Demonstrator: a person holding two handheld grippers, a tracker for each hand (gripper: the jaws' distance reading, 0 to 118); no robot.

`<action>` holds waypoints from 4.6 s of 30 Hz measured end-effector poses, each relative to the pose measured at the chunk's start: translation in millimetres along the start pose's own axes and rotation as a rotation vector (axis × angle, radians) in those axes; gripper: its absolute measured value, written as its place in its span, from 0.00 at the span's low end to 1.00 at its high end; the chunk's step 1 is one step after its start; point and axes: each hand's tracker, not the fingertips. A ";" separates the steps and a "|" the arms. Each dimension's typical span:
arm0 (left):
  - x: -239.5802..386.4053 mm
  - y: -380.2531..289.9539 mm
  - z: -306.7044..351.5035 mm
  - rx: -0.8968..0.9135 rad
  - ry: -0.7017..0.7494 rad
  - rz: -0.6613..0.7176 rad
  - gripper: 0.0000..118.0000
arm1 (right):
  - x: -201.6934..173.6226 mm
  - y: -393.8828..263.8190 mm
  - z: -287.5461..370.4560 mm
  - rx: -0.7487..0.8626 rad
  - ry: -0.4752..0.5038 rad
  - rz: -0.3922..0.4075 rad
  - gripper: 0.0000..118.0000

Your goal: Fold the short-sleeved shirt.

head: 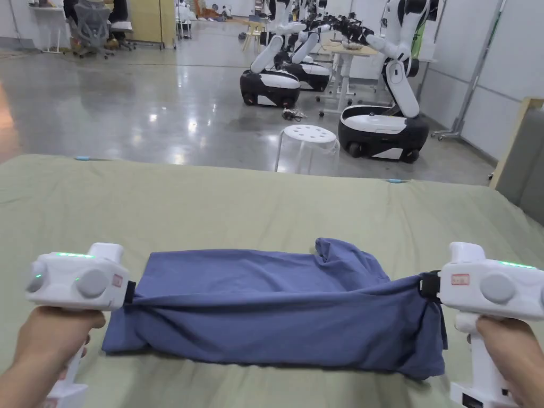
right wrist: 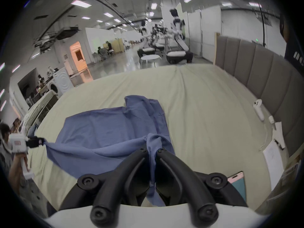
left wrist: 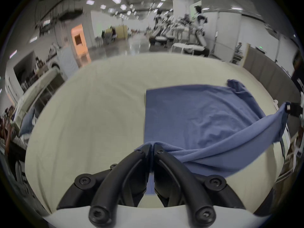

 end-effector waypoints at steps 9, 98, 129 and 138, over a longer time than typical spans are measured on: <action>-8.4 -36.8 26.5 0.247 -0.035 0.027 0.71 | 13.4 -29.3 -12.7 0.089 0.079 -0.023 0.98; 30.3 -209.3 205.0 0.646 -0.043 -0.032 0.65 | -84.2 -199.0 190.7 0.549 0.131 0.197 0.98; 20.7 43.5 -135.4 -0.052 0.165 -0.294 0.63 | -52.1 -165.0 96.0 0.253 0.034 0.222 0.06; 38.2 30.4 -55.2 0.088 0.020 -0.363 0.08 | -11.6 -3.4 -87.2 -0.164 0.029 0.147 0.84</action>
